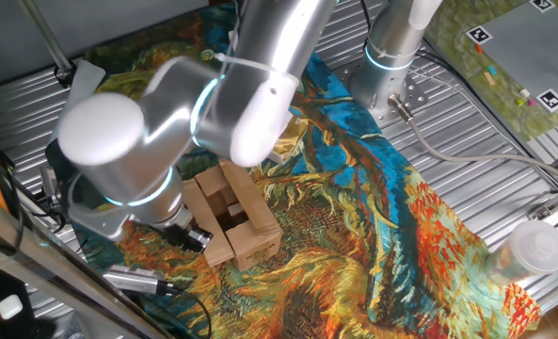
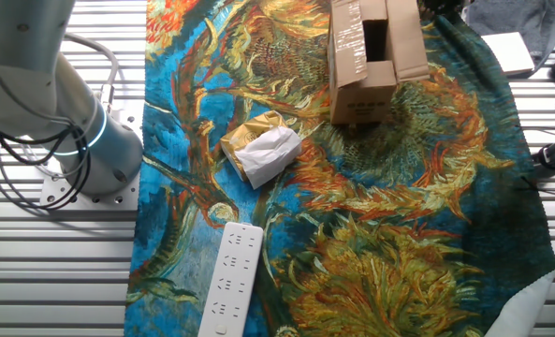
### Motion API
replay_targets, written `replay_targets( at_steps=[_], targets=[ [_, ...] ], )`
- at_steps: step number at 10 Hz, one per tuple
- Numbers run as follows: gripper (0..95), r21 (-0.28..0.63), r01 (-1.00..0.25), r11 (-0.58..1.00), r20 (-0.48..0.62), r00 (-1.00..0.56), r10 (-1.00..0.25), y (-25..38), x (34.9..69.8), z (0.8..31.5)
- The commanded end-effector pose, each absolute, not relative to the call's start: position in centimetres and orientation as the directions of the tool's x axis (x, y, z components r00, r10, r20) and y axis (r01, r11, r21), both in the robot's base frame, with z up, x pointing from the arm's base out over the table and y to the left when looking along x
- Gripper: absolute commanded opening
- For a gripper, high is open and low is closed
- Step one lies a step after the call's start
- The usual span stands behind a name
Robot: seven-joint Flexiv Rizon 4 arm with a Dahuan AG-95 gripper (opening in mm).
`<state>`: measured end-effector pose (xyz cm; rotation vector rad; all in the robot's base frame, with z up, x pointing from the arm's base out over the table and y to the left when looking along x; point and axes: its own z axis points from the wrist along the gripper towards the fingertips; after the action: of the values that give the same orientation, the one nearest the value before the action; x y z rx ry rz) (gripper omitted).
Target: Cover the box
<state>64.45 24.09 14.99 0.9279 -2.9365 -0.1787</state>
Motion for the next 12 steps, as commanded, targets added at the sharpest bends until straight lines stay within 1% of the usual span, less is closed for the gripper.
replay_targets(
  at_steps=[1,3,5,8,12],
  targets=[
    [0.0,0.194,-0.581,0.790,0.006,-0.805,-0.594,24.0,62.8,15.0],
    [0.0,0.203,-0.587,0.783,0.009,-0.799,-0.601,24.1,61.9,15.6],
    [0.0,0.235,-0.605,0.761,0.026,-0.779,-0.627,24.4,60.6,16.5],
    [0.0,0.253,-0.613,0.749,0.056,-0.763,-0.644,25.0,59.6,18.0],
    [0.0,0.254,-0.632,0.733,0.055,-0.747,-0.663,24.9,57.5,17.3]
  ],
)
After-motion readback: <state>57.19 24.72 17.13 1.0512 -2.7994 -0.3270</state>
